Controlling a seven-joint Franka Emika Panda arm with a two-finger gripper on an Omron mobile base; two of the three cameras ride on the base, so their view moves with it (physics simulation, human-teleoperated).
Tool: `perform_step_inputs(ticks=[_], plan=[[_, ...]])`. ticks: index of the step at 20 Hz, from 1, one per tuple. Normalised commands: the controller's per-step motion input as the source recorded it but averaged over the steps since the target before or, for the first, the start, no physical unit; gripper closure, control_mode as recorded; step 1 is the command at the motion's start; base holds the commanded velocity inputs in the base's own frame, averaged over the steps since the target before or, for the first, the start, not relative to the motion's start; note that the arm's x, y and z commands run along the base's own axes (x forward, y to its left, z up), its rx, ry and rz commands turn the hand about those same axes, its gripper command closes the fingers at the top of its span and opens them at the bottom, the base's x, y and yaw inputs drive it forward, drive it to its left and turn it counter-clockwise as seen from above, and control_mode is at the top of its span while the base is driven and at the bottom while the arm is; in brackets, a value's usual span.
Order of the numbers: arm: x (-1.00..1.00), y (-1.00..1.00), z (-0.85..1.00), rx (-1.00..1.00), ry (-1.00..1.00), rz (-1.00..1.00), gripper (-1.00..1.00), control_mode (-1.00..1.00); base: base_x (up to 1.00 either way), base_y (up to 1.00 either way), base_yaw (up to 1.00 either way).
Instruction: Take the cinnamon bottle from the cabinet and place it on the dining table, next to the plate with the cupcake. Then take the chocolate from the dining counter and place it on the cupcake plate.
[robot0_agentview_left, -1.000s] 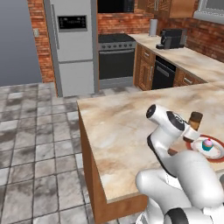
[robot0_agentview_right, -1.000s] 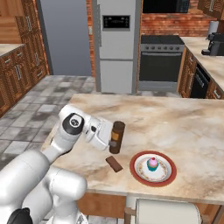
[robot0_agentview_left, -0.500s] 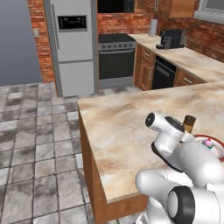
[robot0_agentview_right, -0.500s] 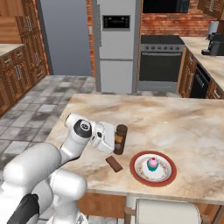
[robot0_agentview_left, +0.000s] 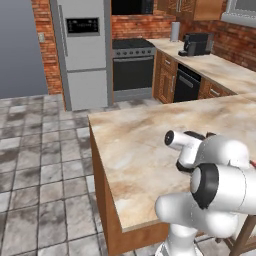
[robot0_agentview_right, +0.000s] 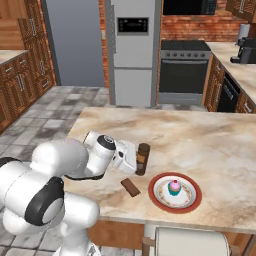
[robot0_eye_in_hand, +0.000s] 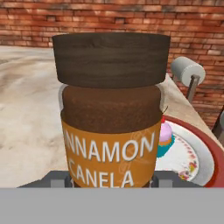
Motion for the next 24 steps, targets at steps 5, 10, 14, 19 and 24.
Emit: perform_step_inputs(ticks=[5,10,14,19,24], plan=[[0.2,-0.17,-0.44,0.0,0.0,0.0,1.0,-1.0,0.0,0.0,0.0],[0.17,-0.07,-0.22,0.0,-0.07,-0.01,1.0,-1.0,0.0,0.0,0.0],[0.27,-0.17,-0.07,0.0,-0.06,-0.05,1.0,-1.0,0.0,0.0,0.0],[0.18,-0.02,-0.38,0.0,0.0,-0.02,1.0,-1.0,0.0,0.0,0.0],[0.03,0.0,-0.44,0.0,-0.02,0.0,-1.0,-1.0,0.0,0.0,0.0]])
